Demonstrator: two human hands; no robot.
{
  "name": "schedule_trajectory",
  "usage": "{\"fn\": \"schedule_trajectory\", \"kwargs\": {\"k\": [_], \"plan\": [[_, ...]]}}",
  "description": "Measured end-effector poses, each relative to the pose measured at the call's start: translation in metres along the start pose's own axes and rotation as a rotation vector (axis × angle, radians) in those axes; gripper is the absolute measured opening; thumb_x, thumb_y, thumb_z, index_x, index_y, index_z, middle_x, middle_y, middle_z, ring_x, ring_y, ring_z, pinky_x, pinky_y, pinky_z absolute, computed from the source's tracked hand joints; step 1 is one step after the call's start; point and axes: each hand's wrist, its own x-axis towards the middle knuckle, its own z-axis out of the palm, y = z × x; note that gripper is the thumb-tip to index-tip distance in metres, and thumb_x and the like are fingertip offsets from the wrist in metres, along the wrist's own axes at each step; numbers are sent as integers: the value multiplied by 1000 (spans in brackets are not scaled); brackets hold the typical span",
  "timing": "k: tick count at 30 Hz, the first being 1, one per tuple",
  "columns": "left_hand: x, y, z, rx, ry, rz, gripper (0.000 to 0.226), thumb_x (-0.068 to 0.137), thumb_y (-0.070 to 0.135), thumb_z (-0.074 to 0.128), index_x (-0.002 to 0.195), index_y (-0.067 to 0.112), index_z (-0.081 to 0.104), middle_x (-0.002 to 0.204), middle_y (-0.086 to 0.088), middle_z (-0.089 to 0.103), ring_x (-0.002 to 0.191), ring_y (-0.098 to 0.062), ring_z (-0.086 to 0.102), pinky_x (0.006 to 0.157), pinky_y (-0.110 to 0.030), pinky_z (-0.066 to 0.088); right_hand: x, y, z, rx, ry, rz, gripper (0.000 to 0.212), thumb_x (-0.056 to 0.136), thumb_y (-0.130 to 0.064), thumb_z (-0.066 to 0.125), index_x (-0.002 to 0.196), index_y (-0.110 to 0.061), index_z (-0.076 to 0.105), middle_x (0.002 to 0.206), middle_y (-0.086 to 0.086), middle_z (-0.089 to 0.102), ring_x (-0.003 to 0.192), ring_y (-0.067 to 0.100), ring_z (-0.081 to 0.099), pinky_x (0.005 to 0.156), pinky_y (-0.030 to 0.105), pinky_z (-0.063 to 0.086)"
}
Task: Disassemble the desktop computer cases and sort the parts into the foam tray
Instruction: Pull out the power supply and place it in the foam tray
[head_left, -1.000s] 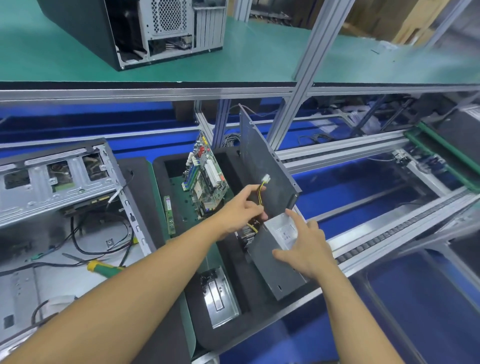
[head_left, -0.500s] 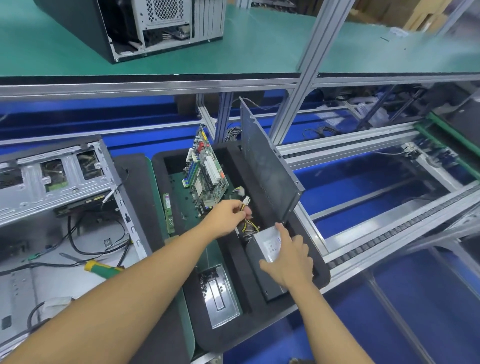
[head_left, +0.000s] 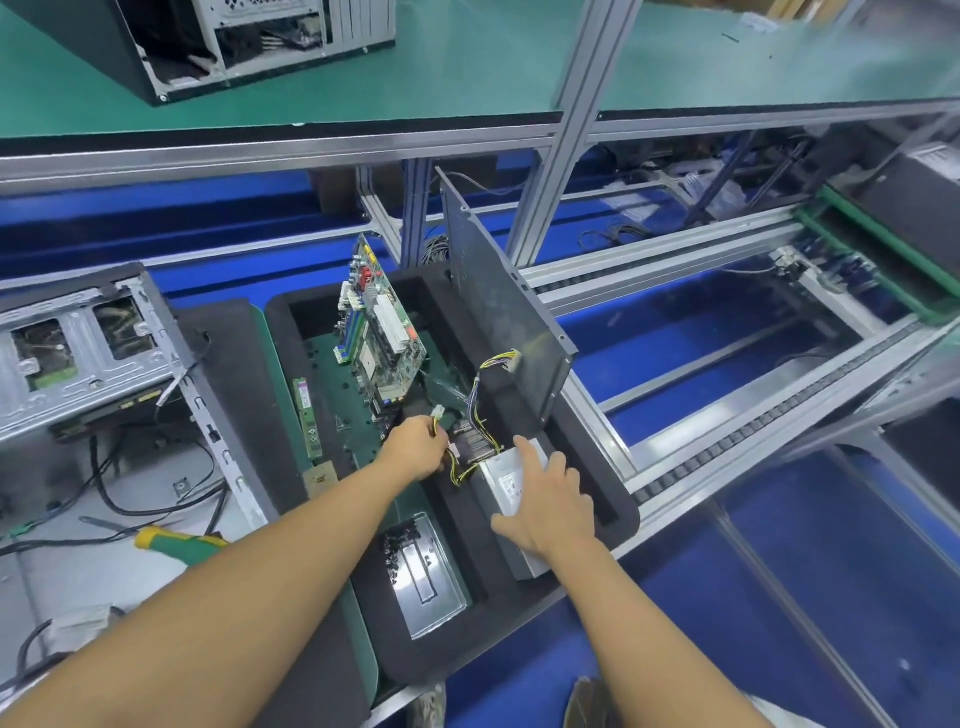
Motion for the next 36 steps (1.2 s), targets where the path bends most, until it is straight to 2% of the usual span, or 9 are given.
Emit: {"fn": "schedule_trajectory", "kwargs": {"k": [5,8,11,14,17,19,21,28,36], "plan": [[-6,-5,1,42,-44,32,25,100,32,56,89,11,65,79,-8,63,67,-24,51,64,-30,39,-7,7,12,48,-8,-5,108,76,-53,70,154,-43,-3,146,10,28,127,34,38,97,49,48],[-7,2,3,-66,-117,59,31,97,2,45,117,10,68,82,-7,63,59,-16,47,50,-17,35,-10,8,19,49,49,-4,108,75,-54,68,153,-46,-8,141,9,31,122,32,41,94,48,48],[-3,7,5,-4,-161,171,58,90,-17,31,135,8,57,118,-12,58,87,-27,60,50,-11,36,-10,6,21,61,67,-3,110,75,-55,69,152,-47,-9,138,8,33,120,30,41,94,47,48],[7,13,8,307,-81,217,43,91,-6,40,124,13,61,126,-6,57,110,-31,58,80,-28,47,-10,6,22,80,77,9,110,74,-54,69,152,-48,-9,136,7,34,118,29,42,92,46,49],[19,14,16,776,29,260,26,92,19,57,115,11,63,127,-10,56,123,-32,50,98,-42,43,-12,5,24,85,105,16,112,73,-54,70,151,-49,-9,133,6,35,118,29,42,90,45,48],[30,13,23,903,14,258,58,86,53,66,126,12,58,133,-9,52,131,-31,44,105,-42,37,-12,6,25,92,117,15,112,72,-54,71,151,-49,-9,130,5,36,115,28,43,88,44,48],[41,11,30,987,-5,269,75,82,67,64,132,12,52,137,-9,52,133,-30,42,109,-42,34,-12,8,26,115,123,18,112,71,-53,71,150,-50,-9,126,3,35,113,27,43,86,43,47],[54,4,40,980,27,326,73,79,70,63,134,24,49,129,-1,53,125,-20,50,115,-46,18,-17,7,27,135,169,42,108,72,-53,71,149,-51,-5,124,1,35,109,24,44,85,40,46],[50,11,40,1015,224,372,67,71,46,75,128,28,44,123,-7,51,110,-28,55,98,-42,31,-18,6,20,102,214,53,110,72,-57,68,150,-51,-9,125,1,34,109,23,42,86,40,42]]}}
